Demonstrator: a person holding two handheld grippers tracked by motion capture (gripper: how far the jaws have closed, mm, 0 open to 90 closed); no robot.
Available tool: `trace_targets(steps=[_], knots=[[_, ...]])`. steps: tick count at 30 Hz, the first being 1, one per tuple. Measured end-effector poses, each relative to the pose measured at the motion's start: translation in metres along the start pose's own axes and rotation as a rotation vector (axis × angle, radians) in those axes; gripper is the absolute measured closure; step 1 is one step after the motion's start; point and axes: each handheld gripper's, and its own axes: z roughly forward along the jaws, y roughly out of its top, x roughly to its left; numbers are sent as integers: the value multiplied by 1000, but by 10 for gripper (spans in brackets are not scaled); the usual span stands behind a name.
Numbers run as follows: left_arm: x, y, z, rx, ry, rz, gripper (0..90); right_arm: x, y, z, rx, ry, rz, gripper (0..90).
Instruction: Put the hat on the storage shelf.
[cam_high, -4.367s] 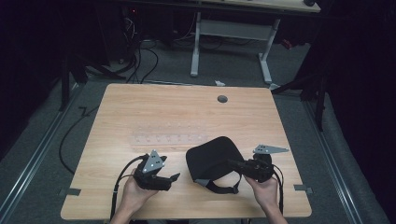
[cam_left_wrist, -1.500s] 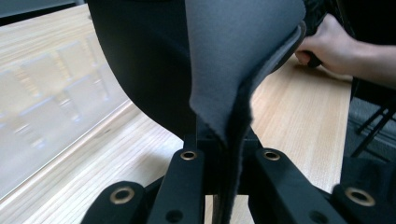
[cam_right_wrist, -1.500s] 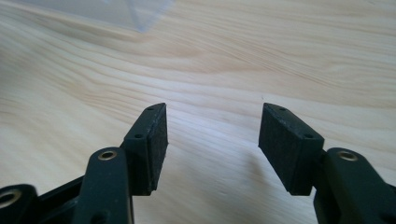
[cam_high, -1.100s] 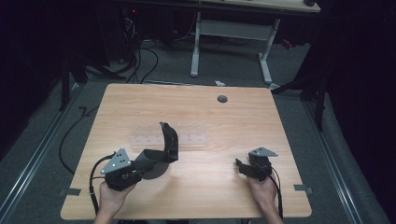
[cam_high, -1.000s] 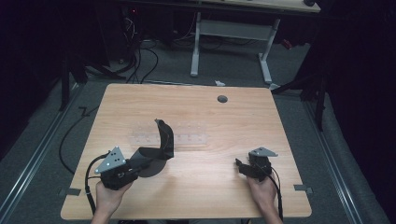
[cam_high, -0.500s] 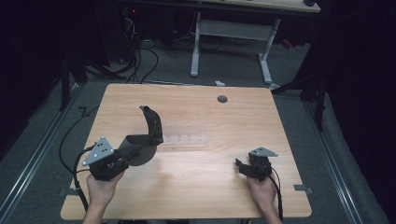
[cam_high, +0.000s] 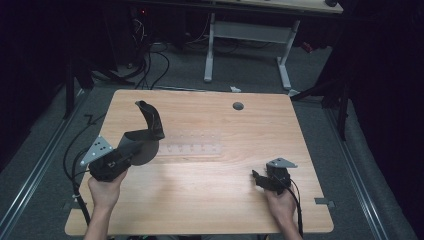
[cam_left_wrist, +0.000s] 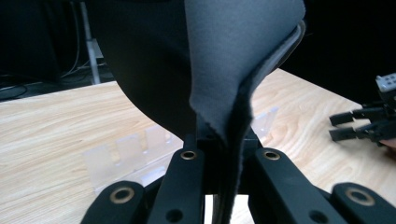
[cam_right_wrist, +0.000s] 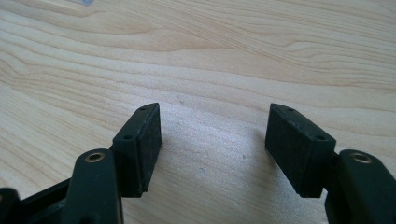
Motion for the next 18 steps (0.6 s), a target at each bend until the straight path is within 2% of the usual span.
trace_targets(steps=[2, 14, 18], knots=[[3, 3, 2, -12, 9, -13, 862, 0, 0, 0, -2, 1, -1, 365], [23, 9, 16, -13, 80, 21, 862, 0, 0, 1, -1, 3, -10, 365], [29, 11, 20, -27, 104, 29, 862, 0, 0, 1, -1, 5, -12, 364]])
